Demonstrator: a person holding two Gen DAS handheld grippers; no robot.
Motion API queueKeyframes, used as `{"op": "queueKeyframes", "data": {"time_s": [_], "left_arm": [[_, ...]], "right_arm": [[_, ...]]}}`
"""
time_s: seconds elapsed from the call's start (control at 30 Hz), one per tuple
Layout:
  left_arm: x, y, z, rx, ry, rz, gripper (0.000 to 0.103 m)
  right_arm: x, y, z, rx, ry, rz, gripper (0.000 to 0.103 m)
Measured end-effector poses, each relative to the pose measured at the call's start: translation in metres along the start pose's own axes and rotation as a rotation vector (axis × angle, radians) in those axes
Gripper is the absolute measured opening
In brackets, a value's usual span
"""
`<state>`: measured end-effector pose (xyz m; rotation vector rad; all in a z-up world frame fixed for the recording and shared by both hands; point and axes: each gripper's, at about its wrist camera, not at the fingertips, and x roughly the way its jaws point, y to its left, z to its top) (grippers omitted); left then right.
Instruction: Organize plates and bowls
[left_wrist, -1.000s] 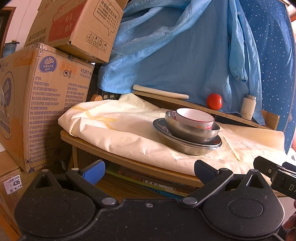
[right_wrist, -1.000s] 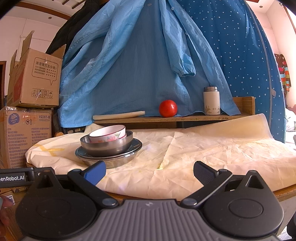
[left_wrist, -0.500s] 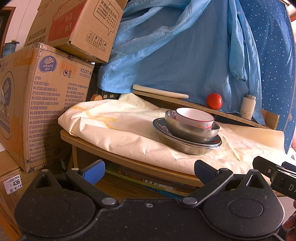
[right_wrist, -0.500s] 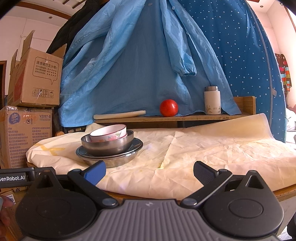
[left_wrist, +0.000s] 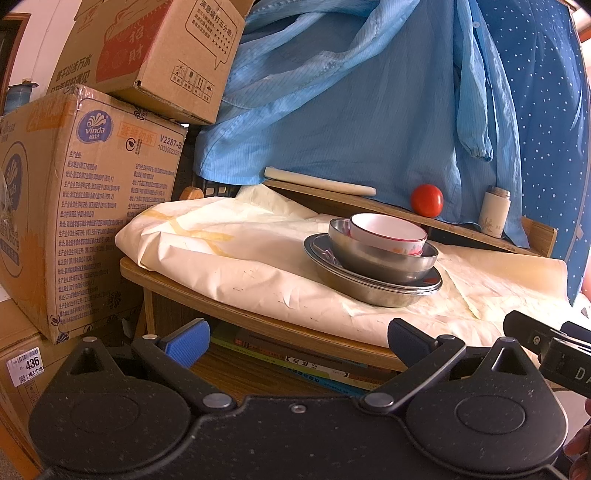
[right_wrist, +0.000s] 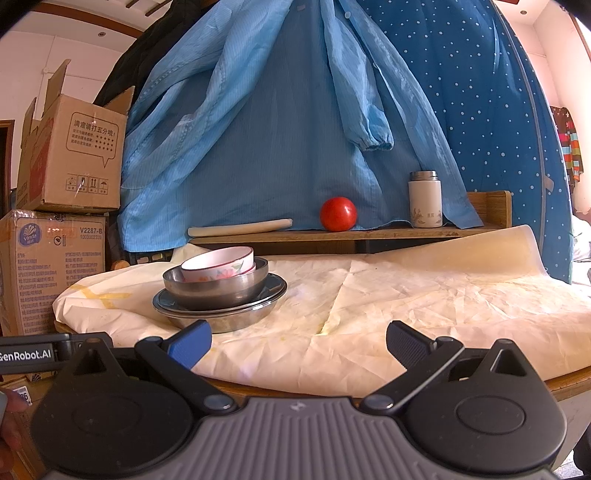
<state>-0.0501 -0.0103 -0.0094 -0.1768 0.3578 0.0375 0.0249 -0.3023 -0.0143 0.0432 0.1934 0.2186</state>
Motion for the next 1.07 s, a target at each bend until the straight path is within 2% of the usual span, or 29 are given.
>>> {"op": "queueKeyframes", "data": {"time_s": [1.07], "left_arm": [[-0.0017,0.0025,0.0007,0.015,0.001,0.001,0.102]], "right_arm": [[-0.0009,0.0027,-0.0014,-0.002,0.003,0.001,0.103]]}}
